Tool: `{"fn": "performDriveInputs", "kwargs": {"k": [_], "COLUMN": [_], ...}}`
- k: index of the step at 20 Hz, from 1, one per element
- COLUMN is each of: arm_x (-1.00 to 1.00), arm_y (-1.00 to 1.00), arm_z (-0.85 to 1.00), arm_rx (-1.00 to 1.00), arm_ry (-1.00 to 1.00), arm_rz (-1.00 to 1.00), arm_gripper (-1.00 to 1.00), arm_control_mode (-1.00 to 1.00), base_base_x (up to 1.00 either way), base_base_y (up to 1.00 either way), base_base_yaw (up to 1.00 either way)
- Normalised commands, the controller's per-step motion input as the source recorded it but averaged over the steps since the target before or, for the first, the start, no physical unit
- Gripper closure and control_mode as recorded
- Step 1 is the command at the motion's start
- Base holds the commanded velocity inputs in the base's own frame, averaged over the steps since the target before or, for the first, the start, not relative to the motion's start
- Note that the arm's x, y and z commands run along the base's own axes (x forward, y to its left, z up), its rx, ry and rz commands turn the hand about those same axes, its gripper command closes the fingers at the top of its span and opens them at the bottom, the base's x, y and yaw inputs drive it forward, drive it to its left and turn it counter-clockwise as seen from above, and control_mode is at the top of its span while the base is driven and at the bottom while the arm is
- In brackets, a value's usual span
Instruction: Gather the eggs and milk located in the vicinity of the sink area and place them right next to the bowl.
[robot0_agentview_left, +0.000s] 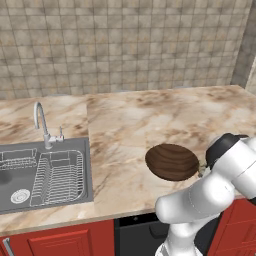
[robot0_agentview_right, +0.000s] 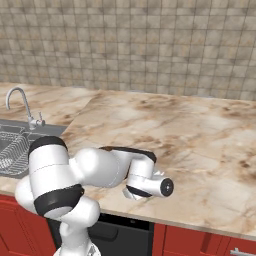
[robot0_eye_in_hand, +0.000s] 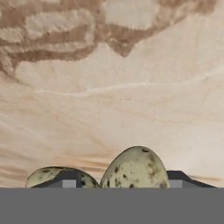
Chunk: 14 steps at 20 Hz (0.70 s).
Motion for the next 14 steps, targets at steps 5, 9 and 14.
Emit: {"fn": "performDriveInputs", "kwargs": {"k": [5,9,14], "arm_x": [-0.12,-0.32,-0.28], "arm_y": [0.0,0.03,0.03], "arm_z": [0.09,0.37,0.57], "arm_rx": [0.0,0.0,0.0], "arm_ry": [0.0,0.0,0.0], "arm_rz": [-0.04,0.0,0.0], "arm_gripper": [-1.0,-1.0,-1.0], "arm_control_mode": [-1.0,-1.0,-1.0], "base_base_x": [0.0,0.0,0.0], "base_base_y": [0.0,0.0,0.0], "base_base_yaw": [0.0,0.0,0.0]}}
